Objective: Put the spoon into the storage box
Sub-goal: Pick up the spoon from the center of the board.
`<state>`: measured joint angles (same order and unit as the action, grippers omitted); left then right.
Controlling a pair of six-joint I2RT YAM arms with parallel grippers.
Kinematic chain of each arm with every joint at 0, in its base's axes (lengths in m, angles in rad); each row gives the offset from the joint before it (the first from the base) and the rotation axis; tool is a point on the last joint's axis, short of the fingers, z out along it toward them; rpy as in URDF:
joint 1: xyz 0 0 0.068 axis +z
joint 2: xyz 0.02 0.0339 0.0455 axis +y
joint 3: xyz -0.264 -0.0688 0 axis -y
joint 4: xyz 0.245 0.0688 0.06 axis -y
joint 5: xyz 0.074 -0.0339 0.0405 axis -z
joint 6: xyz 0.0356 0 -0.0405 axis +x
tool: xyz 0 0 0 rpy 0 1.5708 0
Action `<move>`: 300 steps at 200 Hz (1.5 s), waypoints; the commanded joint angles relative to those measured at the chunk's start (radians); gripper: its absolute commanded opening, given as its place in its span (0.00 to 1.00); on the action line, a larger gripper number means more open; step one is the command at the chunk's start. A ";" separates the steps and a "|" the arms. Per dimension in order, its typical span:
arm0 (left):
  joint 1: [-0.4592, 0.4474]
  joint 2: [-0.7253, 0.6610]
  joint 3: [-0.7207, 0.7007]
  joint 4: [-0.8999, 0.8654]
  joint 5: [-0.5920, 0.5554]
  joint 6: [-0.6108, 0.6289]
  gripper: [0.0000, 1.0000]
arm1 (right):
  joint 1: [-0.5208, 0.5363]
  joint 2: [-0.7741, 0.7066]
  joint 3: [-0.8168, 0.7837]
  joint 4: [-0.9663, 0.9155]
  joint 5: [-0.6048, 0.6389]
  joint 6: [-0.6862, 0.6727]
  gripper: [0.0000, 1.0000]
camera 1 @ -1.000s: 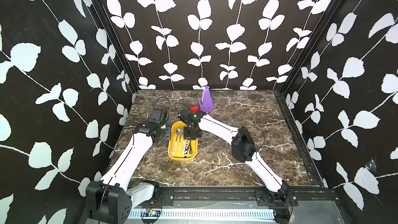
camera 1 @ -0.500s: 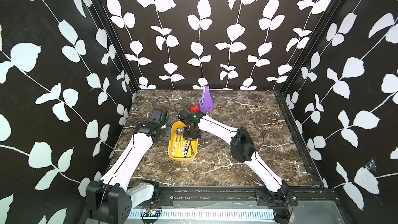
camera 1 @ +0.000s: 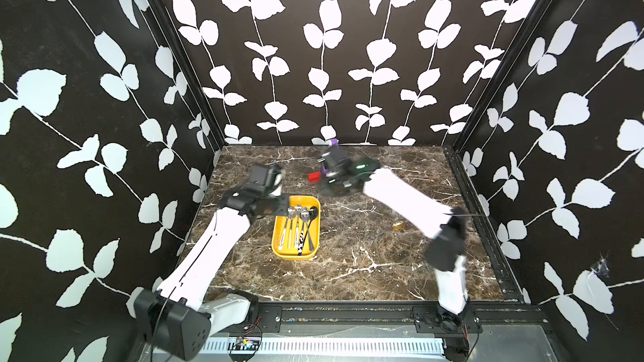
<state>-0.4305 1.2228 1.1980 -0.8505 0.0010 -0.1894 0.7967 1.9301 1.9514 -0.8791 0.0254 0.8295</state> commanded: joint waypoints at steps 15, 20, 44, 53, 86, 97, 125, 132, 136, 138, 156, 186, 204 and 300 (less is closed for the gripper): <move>-0.207 0.173 0.098 0.031 0.020 0.056 0.53 | -0.249 -0.218 -0.385 0.129 0.040 -0.010 0.27; -0.236 0.201 0.116 0.037 0.018 0.062 0.53 | -0.282 -0.252 -0.439 0.146 0.043 -0.014 0.27; -0.365 0.356 0.201 0.079 0.073 0.107 0.53 | -0.457 -0.380 -0.690 0.231 0.037 -0.038 0.29; -0.401 0.422 0.250 0.078 0.100 0.135 0.53 | -0.532 -0.404 -0.764 0.260 -0.002 -0.041 0.29; -0.508 0.673 0.460 0.049 0.140 0.220 0.53 | -0.698 -0.433 -0.926 0.295 -0.034 -0.089 0.29; -0.530 0.749 0.526 0.045 0.141 0.229 0.53 | -0.732 -0.433 -0.962 0.311 -0.039 -0.103 0.29; -0.560 0.907 0.676 0.021 0.187 0.252 0.53 | -0.790 -0.421 -1.015 0.335 -0.061 -0.127 0.29; -0.568 0.943 0.709 0.017 0.189 0.261 0.53 | -0.797 -0.415 -1.016 0.329 -0.059 -0.135 0.29; -0.573 0.961 0.722 0.018 0.185 0.266 0.53 | -0.800 -0.413 -1.015 0.326 -0.056 -0.141 0.29; -0.576 0.969 0.730 0.018 0.183 0.270 0.53 | -0.801 -0.413 -1.016 0.323 -0.054 -0.145 0.29; -0.586 1.045 0.788 0.010 0.163 0.289 0.53 | -0.809 -0.408 -1.014 0.315 -0.038 -0.171 0.29; -0.588 1.145 0.879 -0.009 0.142 0.297 0.53 | -0.824 -0.403 -1.003 0.299 -0.035 -0.197 0.29; -0.587 1.180 0.902 -0.004 0.137 0.293 0.53 | -0.830 -0.401 -0.997 0.289 -0.023 -0.204 0.29; -0.636 1.241 0.833 -0.001 0.001 0.303 0.41 | -0.838 -0.385 -0.970 0.278 -0.037 -0.190 0.29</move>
<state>-1.0386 2.4348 2.0830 -0.8139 0.0666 0.1005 -0.0341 1.5345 0.9565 -0.5880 -0.0151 0.6388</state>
